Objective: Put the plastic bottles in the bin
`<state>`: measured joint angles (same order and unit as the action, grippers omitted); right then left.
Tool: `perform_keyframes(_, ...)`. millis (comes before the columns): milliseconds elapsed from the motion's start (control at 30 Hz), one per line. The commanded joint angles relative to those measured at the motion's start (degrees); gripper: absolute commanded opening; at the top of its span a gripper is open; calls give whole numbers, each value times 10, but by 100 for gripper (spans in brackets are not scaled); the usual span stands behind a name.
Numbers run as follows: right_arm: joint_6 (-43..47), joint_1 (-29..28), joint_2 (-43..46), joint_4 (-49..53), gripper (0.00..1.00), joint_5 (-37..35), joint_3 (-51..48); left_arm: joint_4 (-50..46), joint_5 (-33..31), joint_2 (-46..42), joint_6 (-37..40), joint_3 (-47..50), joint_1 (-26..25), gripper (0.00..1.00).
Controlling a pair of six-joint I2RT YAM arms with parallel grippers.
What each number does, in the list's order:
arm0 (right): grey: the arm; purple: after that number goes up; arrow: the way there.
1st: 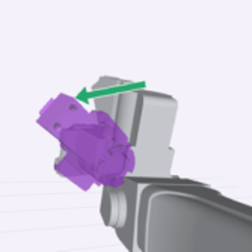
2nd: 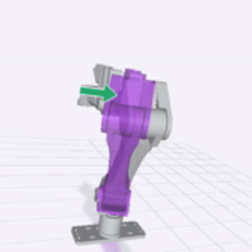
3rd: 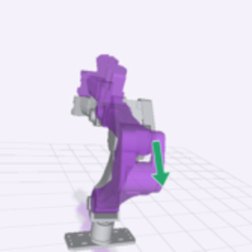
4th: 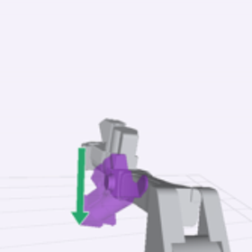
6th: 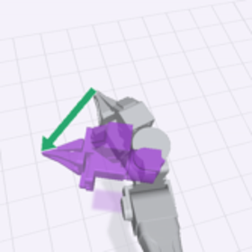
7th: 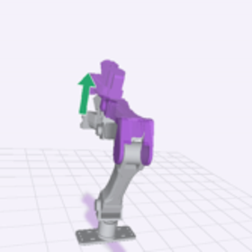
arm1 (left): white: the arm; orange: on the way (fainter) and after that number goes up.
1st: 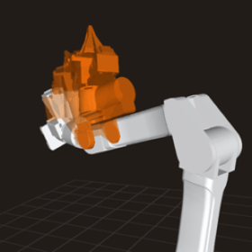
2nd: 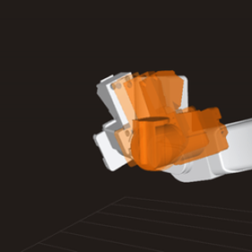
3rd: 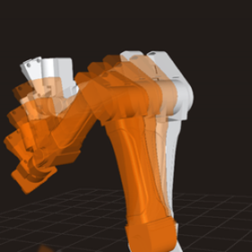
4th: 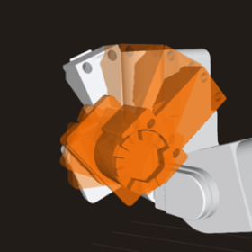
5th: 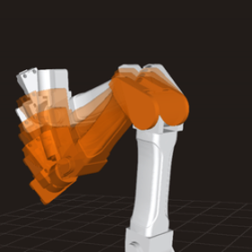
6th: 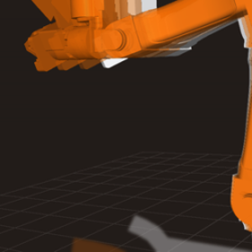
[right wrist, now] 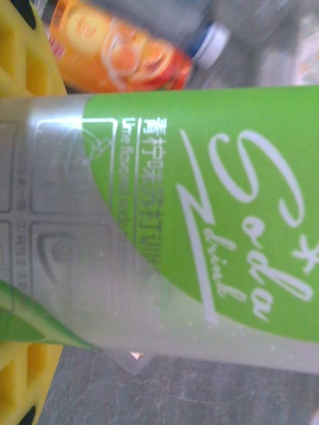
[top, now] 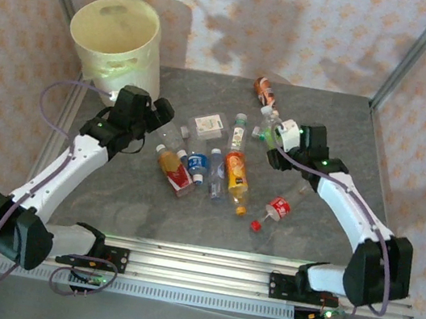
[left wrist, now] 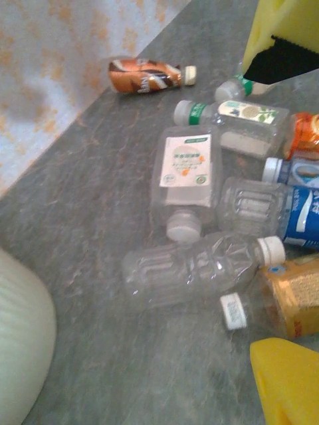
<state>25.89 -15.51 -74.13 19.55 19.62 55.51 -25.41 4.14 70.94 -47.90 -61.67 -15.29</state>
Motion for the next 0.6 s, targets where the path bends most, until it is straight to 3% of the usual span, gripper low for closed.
perform_keyframes(0,-97,-3,40,-20,33,66,-10,56,84,4,17,-12,1,100)
perform_keyframes(167,-193,-7,60,-64,33,140,-32,117,196,26,34,-23,-10,100)
perform_keyframes(367,-320,-24,55,-194,33,212,-69,180,259,42,61,-34,-49,100)
perform_keyframes(433,-320,-45,45,-211,33,204,-66,175,269,55,74,-49,-65,100)
perform_keyframes(567,-287,-92,14,-200,34,180,-41,96,224,89,113,-107,-105,100)
